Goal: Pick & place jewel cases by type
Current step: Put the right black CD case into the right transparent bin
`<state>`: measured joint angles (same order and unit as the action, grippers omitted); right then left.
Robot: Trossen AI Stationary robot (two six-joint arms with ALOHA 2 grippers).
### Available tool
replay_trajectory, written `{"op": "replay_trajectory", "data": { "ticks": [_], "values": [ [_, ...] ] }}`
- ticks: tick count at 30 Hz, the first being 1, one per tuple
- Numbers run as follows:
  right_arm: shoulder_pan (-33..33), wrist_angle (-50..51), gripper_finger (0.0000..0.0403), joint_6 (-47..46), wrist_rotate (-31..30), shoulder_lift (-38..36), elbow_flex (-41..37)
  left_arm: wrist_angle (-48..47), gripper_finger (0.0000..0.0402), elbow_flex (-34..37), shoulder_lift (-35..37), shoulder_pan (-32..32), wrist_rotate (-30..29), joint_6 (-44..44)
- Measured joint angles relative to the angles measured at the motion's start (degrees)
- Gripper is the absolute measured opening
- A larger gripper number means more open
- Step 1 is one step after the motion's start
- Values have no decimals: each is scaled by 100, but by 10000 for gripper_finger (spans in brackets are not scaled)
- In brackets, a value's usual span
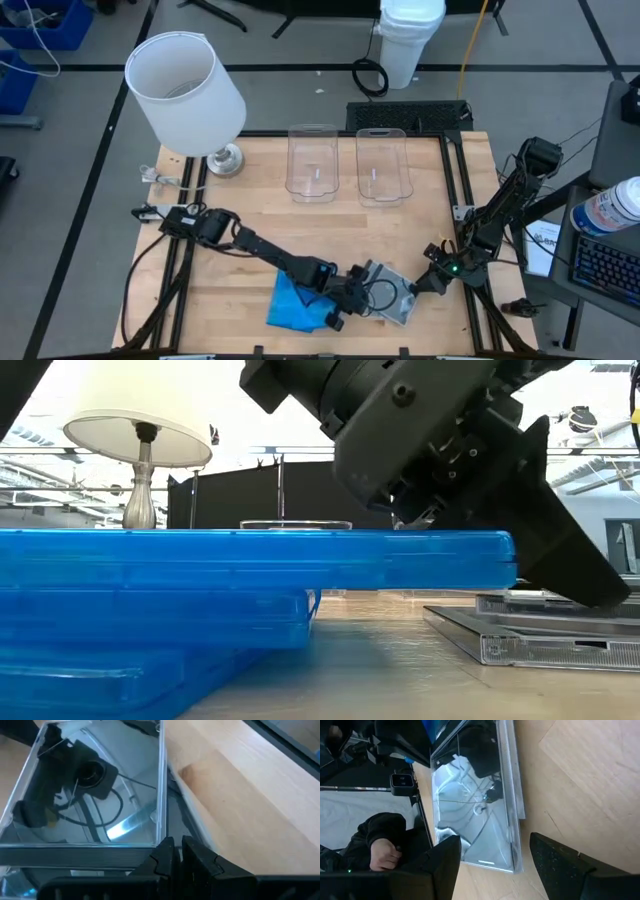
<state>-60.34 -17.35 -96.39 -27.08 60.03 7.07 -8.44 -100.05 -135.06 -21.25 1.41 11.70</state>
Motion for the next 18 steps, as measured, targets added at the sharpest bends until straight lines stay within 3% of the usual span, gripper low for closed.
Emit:
{"op": "replay_trajectory", "data": {
  "ticks": [9, 18],
  "values": [
    [0, -141, 226, 5, 62, 104, 4, 91, 46, 0, 0, 104, -2, -9],
    [-25, -150, 226, -494, 810, 275, 7, 164, 46, 0, 2, 87, -4, -1]
  ]
}}
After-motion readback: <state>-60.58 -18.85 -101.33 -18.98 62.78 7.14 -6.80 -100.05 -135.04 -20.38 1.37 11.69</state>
